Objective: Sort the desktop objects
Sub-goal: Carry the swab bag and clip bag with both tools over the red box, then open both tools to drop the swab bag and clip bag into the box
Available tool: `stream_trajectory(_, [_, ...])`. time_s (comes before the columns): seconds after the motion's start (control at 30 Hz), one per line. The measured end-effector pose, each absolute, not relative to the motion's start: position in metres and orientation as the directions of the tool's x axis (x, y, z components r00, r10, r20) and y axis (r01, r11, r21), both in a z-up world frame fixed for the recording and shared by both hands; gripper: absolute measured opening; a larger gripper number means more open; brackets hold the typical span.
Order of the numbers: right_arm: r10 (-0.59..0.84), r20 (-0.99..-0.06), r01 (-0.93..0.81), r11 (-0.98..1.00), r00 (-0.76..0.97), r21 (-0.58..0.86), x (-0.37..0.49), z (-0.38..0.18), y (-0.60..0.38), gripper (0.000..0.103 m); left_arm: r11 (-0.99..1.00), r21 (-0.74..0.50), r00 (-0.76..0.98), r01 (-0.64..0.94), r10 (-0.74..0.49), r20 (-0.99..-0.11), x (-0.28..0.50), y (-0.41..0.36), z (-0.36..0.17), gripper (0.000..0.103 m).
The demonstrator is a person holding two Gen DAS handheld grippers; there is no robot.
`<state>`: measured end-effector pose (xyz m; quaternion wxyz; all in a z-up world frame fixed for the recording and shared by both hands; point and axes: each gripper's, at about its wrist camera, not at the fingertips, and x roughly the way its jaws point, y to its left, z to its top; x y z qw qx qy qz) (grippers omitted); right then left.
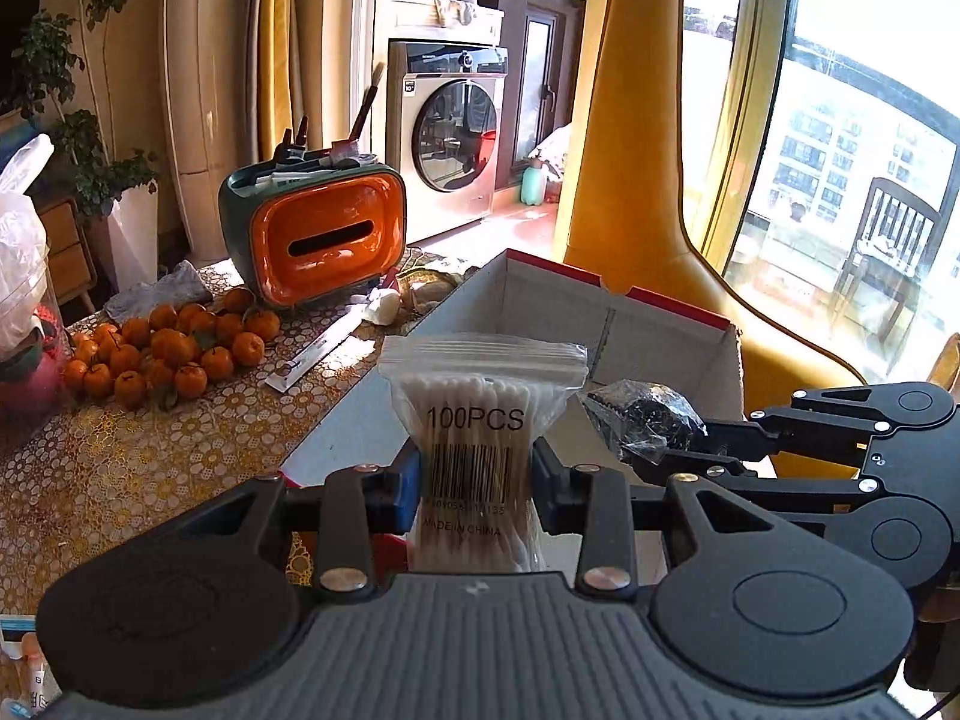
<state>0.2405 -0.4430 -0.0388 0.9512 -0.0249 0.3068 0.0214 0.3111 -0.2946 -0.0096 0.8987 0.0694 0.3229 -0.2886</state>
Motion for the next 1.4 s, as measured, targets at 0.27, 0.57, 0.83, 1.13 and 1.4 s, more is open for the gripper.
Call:
stream_trajectory(0.27, [0.037, -0.663, -0.092, 0.995, 0.748, -0.047, 0.268, -0.055, -0.450, 0.020, 0.814, -0.036, 0.595, 0.580, -0.454, -0.663, 0.341, -0.317, -0.031, 0.035])
stream_trajectory(0.57, [0.060, -0.766, -0.139, 0.990, 0.640, -0.039, 0.303, -0.068, -0.458, 0.021, 0.803, -0.076, 0.490, 0.591, -0.432, -0.757, 0.382, -0.340, -0.053, 0.035])
stream_trajectory(0.83, [0.039, -0.835, -0.197, 0.977, 0.548, -0.083, 0.322, -0.080, -0.449, 0.021, 0.790, -0.050, 0.418, 0.611, -0.375, -0.828, 0.401, -0.353, -0.070, 0.035])
stream_trajectory(1.13, [0.045, -0.844, -0.219, 0.972, 0.534, -0.087, 0.320, -0.080, -0.447, 0.027, 0.790, -0.068, 0.350, 0.609, -0.344, -0.872, 0.414, -0.359, -0.085, 0.036])
stream_trajectory(1.4, [0.039, -0.843, -0.253, 0.960, 0.537, -0.117, 0.315, -0.080, -0.439, 0.044, 0.797, -0.066, 0.347, 0.600, -0.334, -0.876, 0.414, -0.358, -0.088, 0.048])
